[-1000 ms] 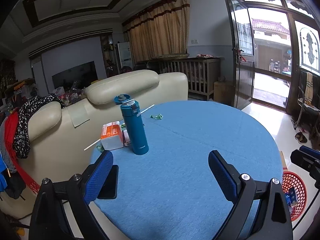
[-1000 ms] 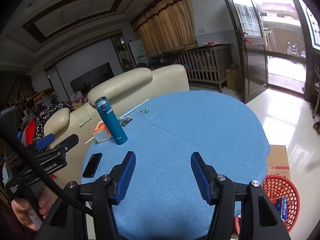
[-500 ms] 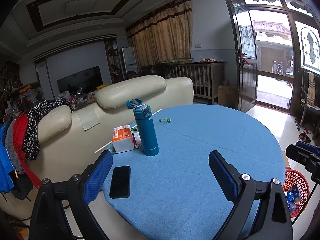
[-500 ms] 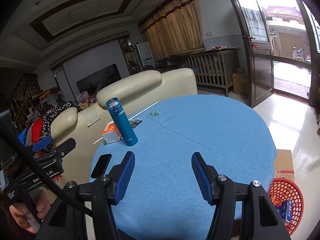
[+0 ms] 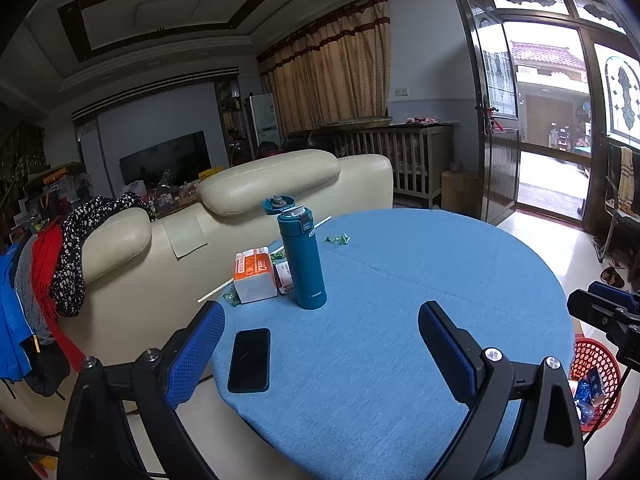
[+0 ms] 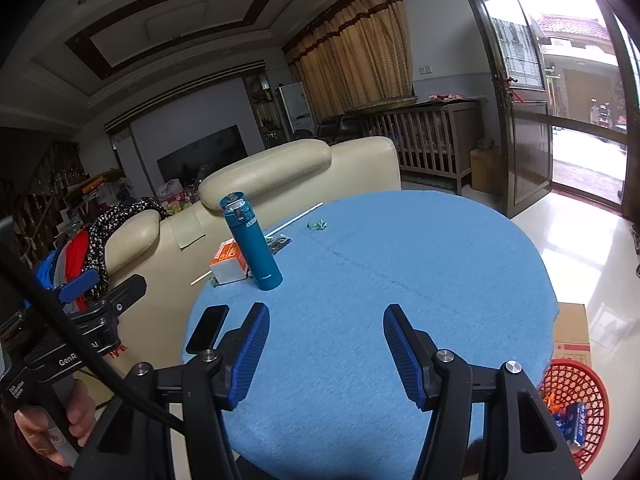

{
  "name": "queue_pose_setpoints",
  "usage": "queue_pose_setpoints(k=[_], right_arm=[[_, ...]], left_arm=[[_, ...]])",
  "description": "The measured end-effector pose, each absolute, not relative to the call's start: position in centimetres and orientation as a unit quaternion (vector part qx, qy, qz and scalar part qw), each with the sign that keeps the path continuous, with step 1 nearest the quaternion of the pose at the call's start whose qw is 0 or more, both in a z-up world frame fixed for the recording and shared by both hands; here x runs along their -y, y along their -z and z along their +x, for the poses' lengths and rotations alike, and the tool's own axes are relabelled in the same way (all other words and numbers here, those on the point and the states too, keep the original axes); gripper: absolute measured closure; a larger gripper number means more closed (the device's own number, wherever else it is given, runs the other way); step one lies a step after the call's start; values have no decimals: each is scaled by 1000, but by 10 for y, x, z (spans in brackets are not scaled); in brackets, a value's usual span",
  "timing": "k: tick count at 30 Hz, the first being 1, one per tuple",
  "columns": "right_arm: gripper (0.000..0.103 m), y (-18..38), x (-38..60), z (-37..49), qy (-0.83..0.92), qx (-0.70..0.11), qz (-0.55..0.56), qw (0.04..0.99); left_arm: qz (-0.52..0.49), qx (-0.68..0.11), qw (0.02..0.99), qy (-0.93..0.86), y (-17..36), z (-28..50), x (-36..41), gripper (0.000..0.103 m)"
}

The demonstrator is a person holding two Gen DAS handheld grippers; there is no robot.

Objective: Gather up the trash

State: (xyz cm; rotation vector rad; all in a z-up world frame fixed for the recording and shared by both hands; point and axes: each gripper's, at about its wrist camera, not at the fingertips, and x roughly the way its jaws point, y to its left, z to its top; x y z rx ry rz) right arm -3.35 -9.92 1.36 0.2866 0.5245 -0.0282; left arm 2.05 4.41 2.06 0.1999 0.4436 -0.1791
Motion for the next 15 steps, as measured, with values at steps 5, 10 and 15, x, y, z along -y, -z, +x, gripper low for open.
queue_pose_setpoints(k=[5,10,15], right_arm=[[40,-13,95,-31,11,-261,138,955],[40,-11,91,-29,8,-263,137,955],[40,-11,90,-27,6,-265,133,955]], left_arm=[[100,-219,967,86,-20,20,-47,5],[97,-220,967,84,-19,21,-50,5],[95,-222,967,83,-18,21,-54,5]])
